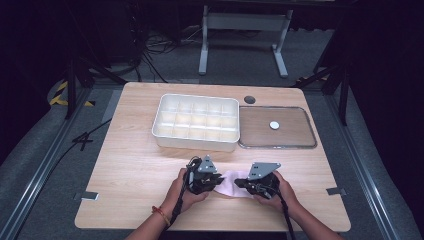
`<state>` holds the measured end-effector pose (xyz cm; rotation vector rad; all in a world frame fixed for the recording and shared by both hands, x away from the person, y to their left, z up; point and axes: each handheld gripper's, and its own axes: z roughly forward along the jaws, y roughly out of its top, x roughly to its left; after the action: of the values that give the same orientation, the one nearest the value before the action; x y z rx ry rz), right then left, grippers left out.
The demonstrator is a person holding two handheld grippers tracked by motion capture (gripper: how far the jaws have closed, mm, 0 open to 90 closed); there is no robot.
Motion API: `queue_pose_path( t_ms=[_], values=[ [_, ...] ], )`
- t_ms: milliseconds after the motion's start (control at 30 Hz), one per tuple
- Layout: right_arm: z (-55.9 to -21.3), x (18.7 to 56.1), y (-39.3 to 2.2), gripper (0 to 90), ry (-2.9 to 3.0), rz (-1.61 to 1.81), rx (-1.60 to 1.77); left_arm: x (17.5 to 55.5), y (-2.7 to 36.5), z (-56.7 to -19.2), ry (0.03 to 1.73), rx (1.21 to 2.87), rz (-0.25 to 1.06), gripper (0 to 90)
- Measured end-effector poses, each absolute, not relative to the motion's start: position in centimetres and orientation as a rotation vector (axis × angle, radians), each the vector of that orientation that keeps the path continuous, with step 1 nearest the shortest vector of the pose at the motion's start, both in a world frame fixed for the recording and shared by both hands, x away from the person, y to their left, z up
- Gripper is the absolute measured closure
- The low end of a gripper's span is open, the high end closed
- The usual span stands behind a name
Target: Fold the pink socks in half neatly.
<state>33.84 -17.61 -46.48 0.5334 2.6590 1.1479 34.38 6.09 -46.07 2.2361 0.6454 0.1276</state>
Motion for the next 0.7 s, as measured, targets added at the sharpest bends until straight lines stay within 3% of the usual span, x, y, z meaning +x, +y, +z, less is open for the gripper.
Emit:
queue_pose_path(
  t_ms=[700],
  values=[
    [-47.1,34.4,-15.0,89.0,2.692,1.093,0.502,34.4,6.6,-45.6,0.645,2.218,0.139,81.8]
  ],
)
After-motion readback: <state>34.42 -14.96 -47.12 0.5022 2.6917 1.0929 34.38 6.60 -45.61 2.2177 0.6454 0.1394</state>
